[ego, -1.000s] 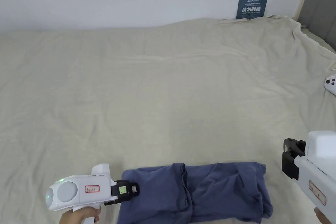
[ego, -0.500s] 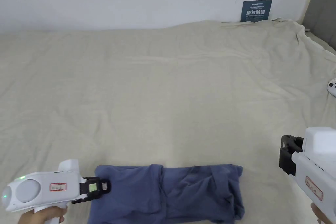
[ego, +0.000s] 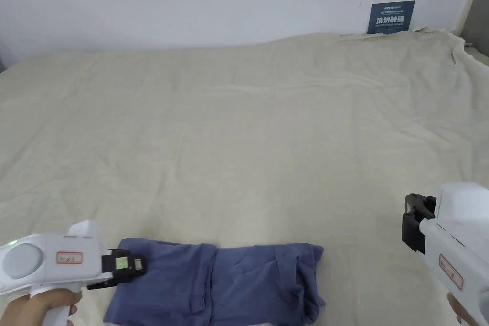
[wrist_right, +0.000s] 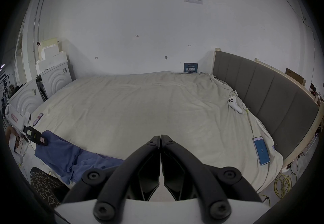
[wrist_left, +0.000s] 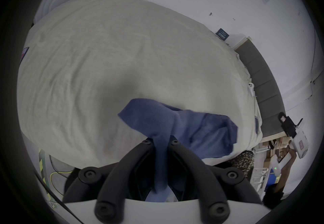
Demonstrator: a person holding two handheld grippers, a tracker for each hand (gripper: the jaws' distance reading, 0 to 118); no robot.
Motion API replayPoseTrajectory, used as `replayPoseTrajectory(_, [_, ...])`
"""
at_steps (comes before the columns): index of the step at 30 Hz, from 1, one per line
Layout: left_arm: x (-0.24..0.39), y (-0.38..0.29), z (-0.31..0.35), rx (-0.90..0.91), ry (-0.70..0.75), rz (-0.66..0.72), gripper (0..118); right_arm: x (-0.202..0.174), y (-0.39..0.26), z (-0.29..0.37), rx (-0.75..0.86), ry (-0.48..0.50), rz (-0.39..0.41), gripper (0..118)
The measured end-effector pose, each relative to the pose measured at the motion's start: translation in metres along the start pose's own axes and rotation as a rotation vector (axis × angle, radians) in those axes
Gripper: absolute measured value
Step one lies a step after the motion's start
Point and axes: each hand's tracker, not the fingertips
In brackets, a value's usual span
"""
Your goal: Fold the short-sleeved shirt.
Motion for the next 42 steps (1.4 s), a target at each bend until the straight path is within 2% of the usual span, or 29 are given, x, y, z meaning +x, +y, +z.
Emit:
replayPoseTrajectory(7, [0.072,0.009,-0.034,-0.072,-0.166,-0.101,10,0.007,-0.004,-0.001,-0.001,0.009,-0.004,0])
replayPoseTrajectory(14, [0.134,0.007,-0.095,-0.152,-0.222,-0.144,10,0.017,-0.006,0.005,0.006,-0.004,-0.016,0])
replayPoseTrajectory(19, [0.166,-0.003,-0.134,-0.191,-0.219,-0.157,10,0.021,-0.007,0.01,0.003,-0.024,-0.021,0])
replayPoseTrajectory(27, [0.196,-0.023,-0.19,-0.225,-0.119,-0.173,13,0.031,-0.014,0.011,-0.019,-0.051,-0.028,0])
replayPoseTrajectory(30, [0.204,-0.027,-0.195,-0.224,-0.093,-0.208,28,0.032,-0.015,0.012,-0.022,-0.055,-0.03,0])
replayPoseTrajectory(32, [0.209,-0.027,-0.192,-0.225,-0.089,-0.215,48,0.033,-0.015,0.013,-0.024,-0.058,-0.032,0])
replayPoseTrajectory(33, [0.211,-0.025,-0.19,-0.225,-0.102,-0.217,48,0.034,-0.015,0.013,-0.024,-0.058,-0.033,0])
replayPoseTrajectory(34, [0.212,-0.025,-0.185,-0.221,-0.126,-0.218,53,0.034,-0.015,0.013,-0.024,-0.058,-0.035,0])
replayPoseTrajectory(38, [0.217,-0.022,-0.156,-0.14,-0.168,-0.234,102,0.034,-0.014,0.015,-0.023,-0.058,-0.033,0])
replayPoseTrajectory(39, [0.217,-0.02,-0.143,-0.106,-0.188,-0.24,105,0.033,-0.013,0.015,-0.022,-0.058,-0.031,0])
replayPoseTrajectory(42, [0.208,-0.015,-0.115,-0.017,-0.214,-0.236,105,0.037,-0.014,0.014,-0.018,-0.057,-0.032,0])
